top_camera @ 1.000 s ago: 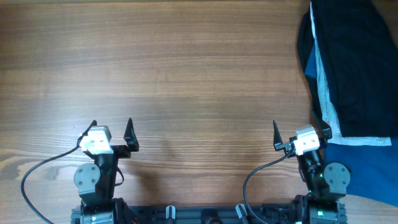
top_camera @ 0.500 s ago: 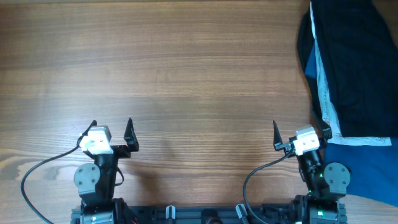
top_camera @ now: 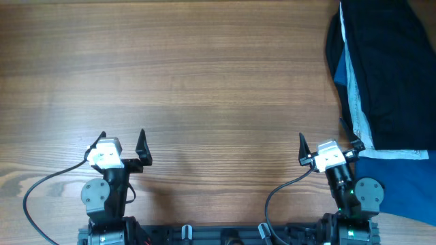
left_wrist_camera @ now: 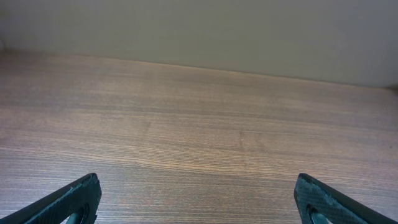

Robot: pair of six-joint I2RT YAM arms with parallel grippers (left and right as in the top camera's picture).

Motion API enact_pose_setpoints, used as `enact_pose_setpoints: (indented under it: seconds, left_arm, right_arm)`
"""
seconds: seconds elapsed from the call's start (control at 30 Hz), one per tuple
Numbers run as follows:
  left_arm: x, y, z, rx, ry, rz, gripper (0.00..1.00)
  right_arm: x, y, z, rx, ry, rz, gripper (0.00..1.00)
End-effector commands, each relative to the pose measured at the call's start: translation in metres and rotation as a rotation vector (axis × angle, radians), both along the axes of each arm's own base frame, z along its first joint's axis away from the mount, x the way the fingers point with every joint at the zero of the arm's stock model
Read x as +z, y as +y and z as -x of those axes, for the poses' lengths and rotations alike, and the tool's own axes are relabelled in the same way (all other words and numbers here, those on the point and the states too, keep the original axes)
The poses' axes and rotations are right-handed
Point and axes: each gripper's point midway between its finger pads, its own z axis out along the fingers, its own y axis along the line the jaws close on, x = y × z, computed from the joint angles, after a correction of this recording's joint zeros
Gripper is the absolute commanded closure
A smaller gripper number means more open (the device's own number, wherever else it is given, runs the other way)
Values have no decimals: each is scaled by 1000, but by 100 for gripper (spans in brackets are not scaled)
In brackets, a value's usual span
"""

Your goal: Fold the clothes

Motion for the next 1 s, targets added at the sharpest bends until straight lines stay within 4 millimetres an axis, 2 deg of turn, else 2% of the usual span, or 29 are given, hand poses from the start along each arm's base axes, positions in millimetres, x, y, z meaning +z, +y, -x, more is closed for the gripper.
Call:
enact_pose_setpoints:
  seconds: [0.0, 0.03, 0.07, 0.13, 0.37, 0.47, 0.57, 0.73, 0.83, 0.97]
  left_arm:
    - [-2, 3, 0, 14, 6, -19, 0]
    - [-2, 3, 0, 13, 6, -20, 0]
    - [-2, 3, 0, 14, 7, -19, 0]
    - [-2, 3, 0, 14, 7, -19, 0]
    - [0, -9, 0, -56, -3, -9, 0]
    - [1, -12, 0, -63, -6, 80, 0]
    - [19, -22, 0, -123, -60, 94, 0]
    - [73, -23, 3, -130, -148, 74, 0]
    - [87, -23, -1, -129, -120, 80, 0]
    - [104, -21, -21, -130, 8, 110, 0]
  right_arm:
    - [6, 3, 0, 10, 30, -239, 0]
    - [7, 3, 0, 9, 35, -289, 0]
    - [14, 6, 1, 27, 40, -422, 0]
    - [20, 15, 3, 81, 55, -517, 0]
    - [20, 10, 2, 47, 64, -583, 0]
    - [22, 10, 2, 50, 58, -590, 0]
    - [37, 6, 3, 41, 16, -585, 0]
    - [64, 4, 5, 41, -38, -579, 0]
    - [78, 3, 2, 38, -38, -577, 0]
    - [112, 1, -17, 27, 3, -583, 0]
